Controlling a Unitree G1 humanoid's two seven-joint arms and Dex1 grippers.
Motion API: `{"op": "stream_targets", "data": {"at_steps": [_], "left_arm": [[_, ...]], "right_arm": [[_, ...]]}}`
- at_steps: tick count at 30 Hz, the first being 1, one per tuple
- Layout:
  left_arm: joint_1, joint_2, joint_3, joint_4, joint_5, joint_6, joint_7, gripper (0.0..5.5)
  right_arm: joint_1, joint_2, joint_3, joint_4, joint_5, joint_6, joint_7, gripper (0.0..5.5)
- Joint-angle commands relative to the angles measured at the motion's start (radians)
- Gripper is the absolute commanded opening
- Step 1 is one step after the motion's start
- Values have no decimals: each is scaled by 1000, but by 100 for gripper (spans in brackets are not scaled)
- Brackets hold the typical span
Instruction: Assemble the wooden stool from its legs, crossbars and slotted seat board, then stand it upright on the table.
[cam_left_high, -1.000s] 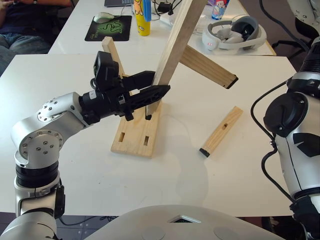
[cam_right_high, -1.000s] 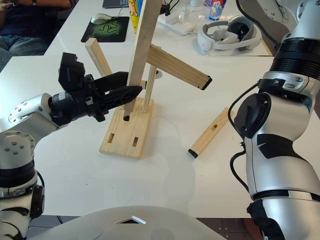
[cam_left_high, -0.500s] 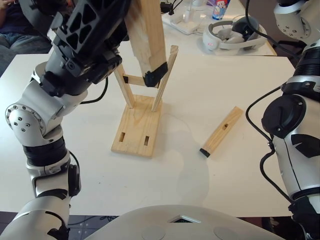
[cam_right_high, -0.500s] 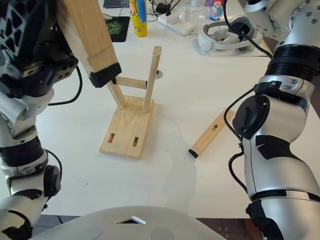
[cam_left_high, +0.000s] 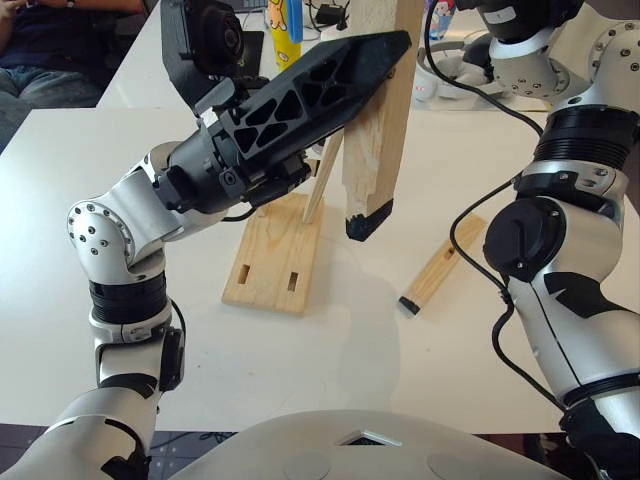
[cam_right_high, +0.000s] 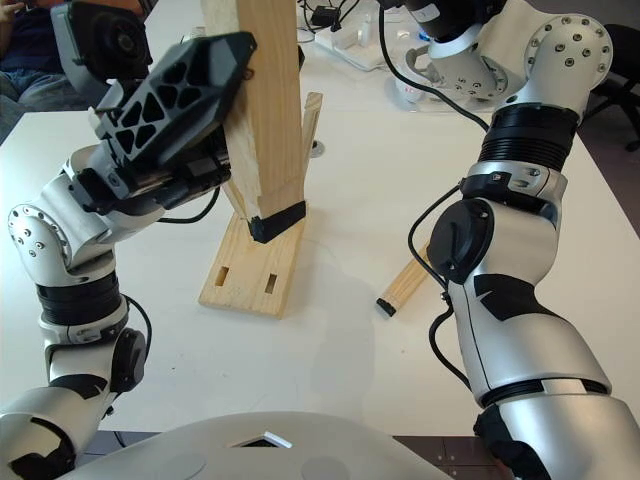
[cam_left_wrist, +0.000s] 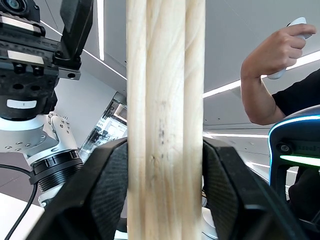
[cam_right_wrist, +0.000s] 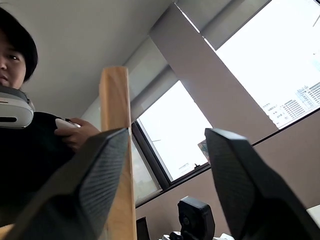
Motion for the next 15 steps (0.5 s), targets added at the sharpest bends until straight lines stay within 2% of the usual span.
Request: {"op": "stream_targets", "data": {"at_steps": [1, 8, 15], "left_arm": [[7, 38, 19, 13, -7, 20, -19, 212], [6, 55, -3, 28, -6, 46, -35, 212], [10, 67, -25, 40, -7, 63, -41, 211]], "right_arm": [[-36, -10, -9, -13, 33, 31, -12, 315], [-23, 33, -2, -64, 104, 82, -50, 315], [-18, 63, 9, -98, 164, 85, -94, 201]]}}
